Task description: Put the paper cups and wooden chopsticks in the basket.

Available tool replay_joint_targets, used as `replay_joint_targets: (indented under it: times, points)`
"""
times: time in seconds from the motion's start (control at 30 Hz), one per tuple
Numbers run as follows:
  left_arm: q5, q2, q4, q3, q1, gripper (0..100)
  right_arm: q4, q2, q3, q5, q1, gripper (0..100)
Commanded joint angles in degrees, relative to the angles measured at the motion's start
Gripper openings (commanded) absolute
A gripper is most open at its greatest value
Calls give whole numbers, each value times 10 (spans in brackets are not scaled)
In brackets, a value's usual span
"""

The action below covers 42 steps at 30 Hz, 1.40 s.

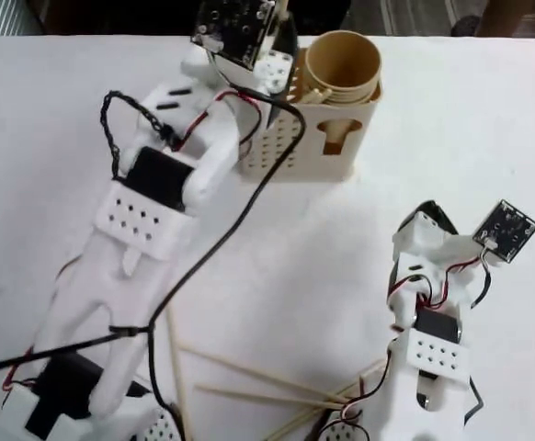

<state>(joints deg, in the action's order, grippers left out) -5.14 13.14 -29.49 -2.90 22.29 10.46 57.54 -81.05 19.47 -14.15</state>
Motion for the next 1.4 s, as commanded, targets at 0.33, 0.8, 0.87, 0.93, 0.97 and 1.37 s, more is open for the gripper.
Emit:
replay_joint_targets:
  times: [0.33,0.8,0.87,0.93,0.97,1.37]
  points:
    - [1,-103,74,-25,-44,107,-10,18,4,4,-6,35]
    - [-4,-14,-267,-124,-61,214,-8,15,4,4,-6,35]
    - [-15,14,-327,-124,-58,214,-8,15,4,4,-7,35]
    - [-49,38,-382,-124,-51,214,-8,15,4,4,-9,35]
    - [-68,48,-409,-124,-44,214,-8,15,4,4,-9,35]
    - [-161,86,-648,-31,87,214,-12,19,5,10,-37,35]
